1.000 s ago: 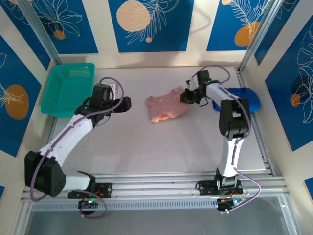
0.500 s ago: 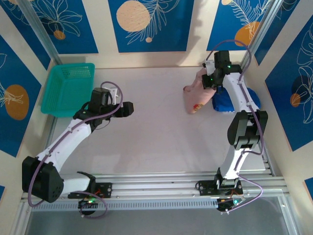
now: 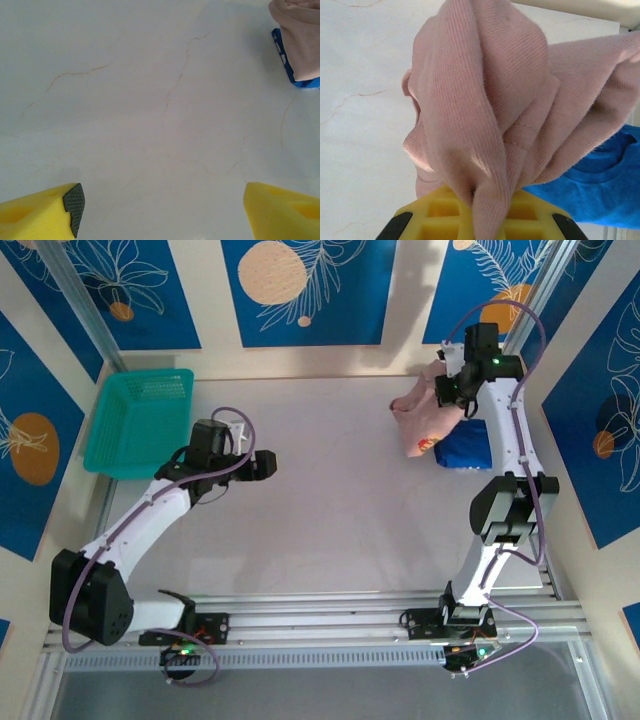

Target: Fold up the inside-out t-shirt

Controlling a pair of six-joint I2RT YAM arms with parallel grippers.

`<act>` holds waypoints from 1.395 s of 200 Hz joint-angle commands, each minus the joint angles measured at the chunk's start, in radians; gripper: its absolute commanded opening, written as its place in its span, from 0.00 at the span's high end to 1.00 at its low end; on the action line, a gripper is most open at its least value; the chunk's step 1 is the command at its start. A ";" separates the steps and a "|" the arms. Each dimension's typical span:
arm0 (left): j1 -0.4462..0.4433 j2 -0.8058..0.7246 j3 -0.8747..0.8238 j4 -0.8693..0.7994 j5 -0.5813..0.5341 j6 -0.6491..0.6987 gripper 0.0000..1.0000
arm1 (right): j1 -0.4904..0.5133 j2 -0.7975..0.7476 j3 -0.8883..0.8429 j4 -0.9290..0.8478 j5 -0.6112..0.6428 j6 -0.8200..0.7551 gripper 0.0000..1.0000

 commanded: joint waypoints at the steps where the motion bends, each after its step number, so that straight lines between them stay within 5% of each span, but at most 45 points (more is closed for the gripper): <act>1: -0.001 0.007 0.035 0.016 0.029 0.007 0.17 | -0.039 -0.025 0.020 -0.004 0.000 -0.017 1.00; 61: -0.011 0.024 0.040 0.021 0.030 0.003 0.17 | -0.145 0.008 -0.044 0.054 0.021 -0.031 1.00; 139: -0.019 0.035 0.033 0.009 0.023 0.002 0.17 | -0.176 0.265 0.003 0.117 0.485 -0.065 0.96; 175: -0.020 0.038 0.027 0.006 0.021 0.002 0.17 | -0.177 0.390 0.089 0.084 0.657 -0.076 0.75; 245: -0.022 0.029 0.024 0.007 0.024 0.002 0.17 | -0.159 0.329 0.101 0.061 0.680 -0.031 0.31; 279: -0.022 0.016 0.020 0.004 0.016 0.006 0.17 | -0.126 0.251 0.071 0.046 0.647 0.009 0.28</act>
